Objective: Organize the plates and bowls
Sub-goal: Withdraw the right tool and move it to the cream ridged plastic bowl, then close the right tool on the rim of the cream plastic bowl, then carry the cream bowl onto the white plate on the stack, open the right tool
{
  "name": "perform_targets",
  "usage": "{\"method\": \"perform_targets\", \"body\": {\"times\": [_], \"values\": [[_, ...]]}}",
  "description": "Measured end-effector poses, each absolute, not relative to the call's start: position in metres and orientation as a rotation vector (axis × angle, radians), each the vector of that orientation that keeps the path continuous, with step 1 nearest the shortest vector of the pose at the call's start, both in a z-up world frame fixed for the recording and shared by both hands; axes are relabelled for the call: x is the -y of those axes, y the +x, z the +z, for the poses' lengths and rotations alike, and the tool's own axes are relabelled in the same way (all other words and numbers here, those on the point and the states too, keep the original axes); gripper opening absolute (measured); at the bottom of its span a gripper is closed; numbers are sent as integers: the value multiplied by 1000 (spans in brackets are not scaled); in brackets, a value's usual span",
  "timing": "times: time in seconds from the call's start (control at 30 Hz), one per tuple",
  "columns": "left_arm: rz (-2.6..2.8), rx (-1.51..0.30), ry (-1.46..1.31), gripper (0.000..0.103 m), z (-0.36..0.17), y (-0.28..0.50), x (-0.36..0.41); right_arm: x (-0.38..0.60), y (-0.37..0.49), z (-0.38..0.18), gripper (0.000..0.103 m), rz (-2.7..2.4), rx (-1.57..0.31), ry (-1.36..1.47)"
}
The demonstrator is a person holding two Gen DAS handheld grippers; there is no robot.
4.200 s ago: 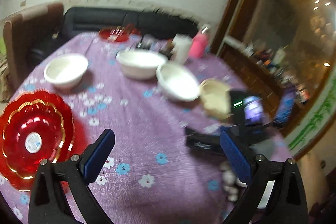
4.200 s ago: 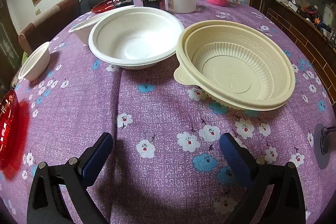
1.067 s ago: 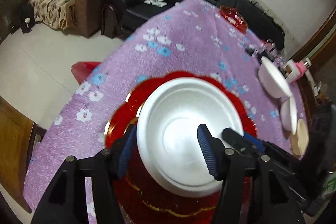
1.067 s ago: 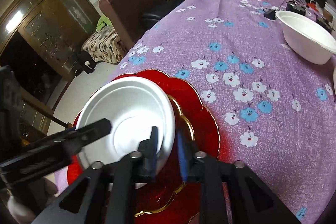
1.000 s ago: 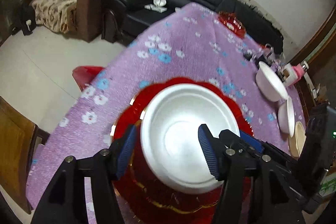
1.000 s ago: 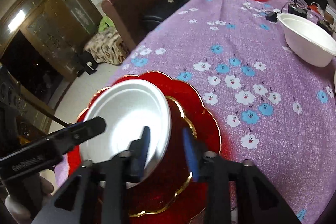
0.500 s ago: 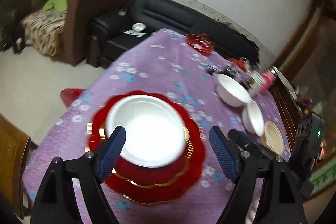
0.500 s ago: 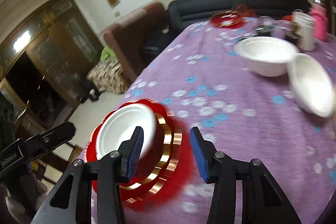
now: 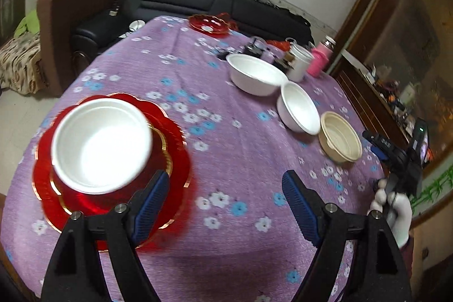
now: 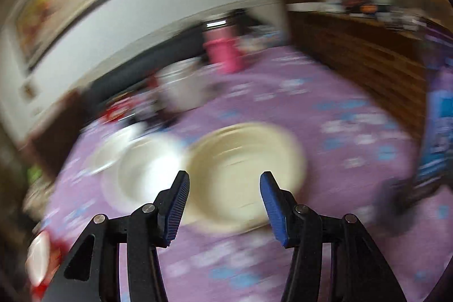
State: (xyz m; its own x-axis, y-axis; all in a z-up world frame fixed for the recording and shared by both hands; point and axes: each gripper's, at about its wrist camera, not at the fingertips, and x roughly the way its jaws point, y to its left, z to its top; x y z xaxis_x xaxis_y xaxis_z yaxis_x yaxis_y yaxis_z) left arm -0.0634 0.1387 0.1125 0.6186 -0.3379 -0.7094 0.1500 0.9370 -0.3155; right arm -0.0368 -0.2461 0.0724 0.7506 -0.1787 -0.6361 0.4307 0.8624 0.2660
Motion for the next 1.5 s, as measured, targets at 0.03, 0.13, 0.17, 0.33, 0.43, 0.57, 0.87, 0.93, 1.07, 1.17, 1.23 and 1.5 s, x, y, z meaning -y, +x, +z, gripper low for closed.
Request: {"method": "perform_targets", "body": {"times": [0.03,0.13,0.17,0.33,0.43,0.57,0.87,0.93,1.07,1.17,1.23,1.5], "values": [[-287,-865,-232,81,111,-63,-136,260,-34,67,56,-389,-655,431],[-296,-882,-223,81,107,-62,-124,295,-18,45,56,-431,-741,504],[-299,-886,-217,81,105,-61,-120,301,-15,40,55,-416,-752,523],[-304,-903,-212,81,100,-55,-109,296,-6,24,55,-327,-774,537],[-307,-911,-217,81,97,-53,-105,294,-2,18,20,-302,-798,558],[-317,-921,-220,81,93,-50,-102,296,-7,7,13,-258,-838,618],[-372,-956,-243,81,78,-32,-77,253,-29,6,13,-20,-973,600],[-397,-972,-246,81,72,-28,-66,236,-32,3,13,52,-1008,597],[-429,-1001,-230,81,58,-20,-46,203,-37,2,13,147,-1046,558],[-414,-1021,-213,81,48,-16,-41,181,-38,2,13,188,-1062,519],[-407,-1037,-221,81,43,-12,-42,171,-38,3,13,213,-1069,511],[-407,-1052,-291,45,43,-12,-69,139,-47,13,13,261,-1070,469]]}}
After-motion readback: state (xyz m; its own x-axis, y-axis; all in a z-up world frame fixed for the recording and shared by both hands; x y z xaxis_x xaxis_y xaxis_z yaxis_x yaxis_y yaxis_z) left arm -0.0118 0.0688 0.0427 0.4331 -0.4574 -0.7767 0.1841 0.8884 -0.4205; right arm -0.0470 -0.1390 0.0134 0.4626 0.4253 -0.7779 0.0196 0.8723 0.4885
